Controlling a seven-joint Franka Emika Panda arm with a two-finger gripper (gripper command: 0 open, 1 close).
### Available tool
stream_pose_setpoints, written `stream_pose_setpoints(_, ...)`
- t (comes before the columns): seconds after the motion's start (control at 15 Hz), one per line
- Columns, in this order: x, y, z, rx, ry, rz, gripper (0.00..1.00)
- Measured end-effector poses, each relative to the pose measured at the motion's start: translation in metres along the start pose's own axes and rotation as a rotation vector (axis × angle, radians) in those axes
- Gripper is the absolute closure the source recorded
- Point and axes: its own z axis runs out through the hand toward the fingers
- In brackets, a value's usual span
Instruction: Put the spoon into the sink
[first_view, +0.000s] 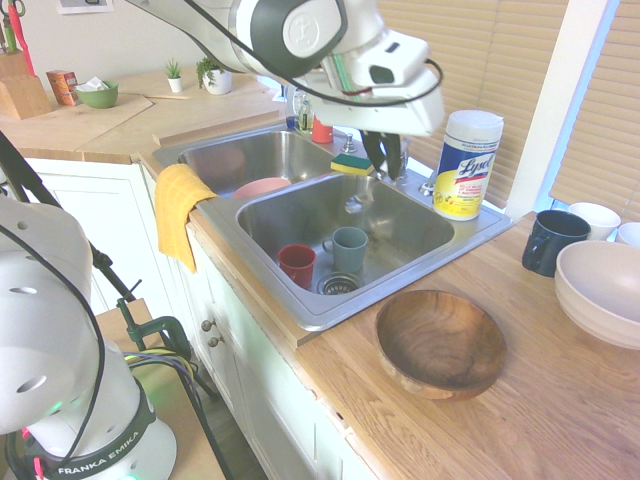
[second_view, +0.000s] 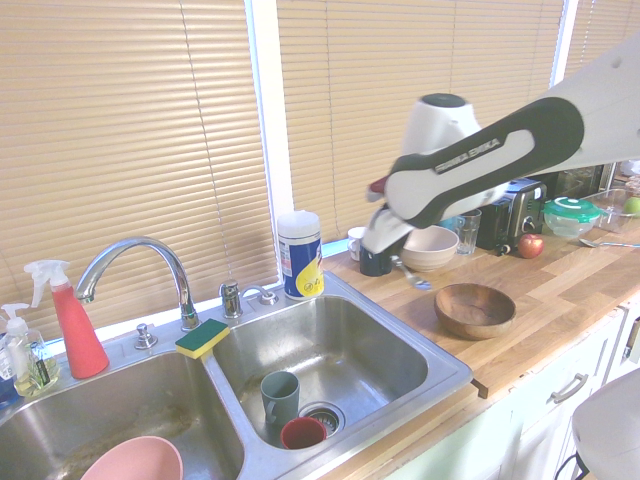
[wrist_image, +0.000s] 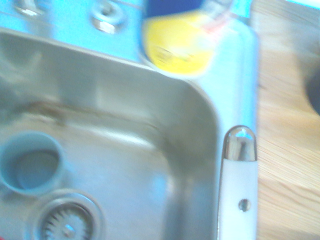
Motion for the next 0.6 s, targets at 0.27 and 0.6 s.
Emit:
stream_pose_setpoints(0.27,-0.005,-0.068,0.048,-0.053,-0.036,0.027,1.0)
stream_pose_setpoints(0.6,-0.024,-0.107,0.132,-0.146,-0.078,0.004,1.0)
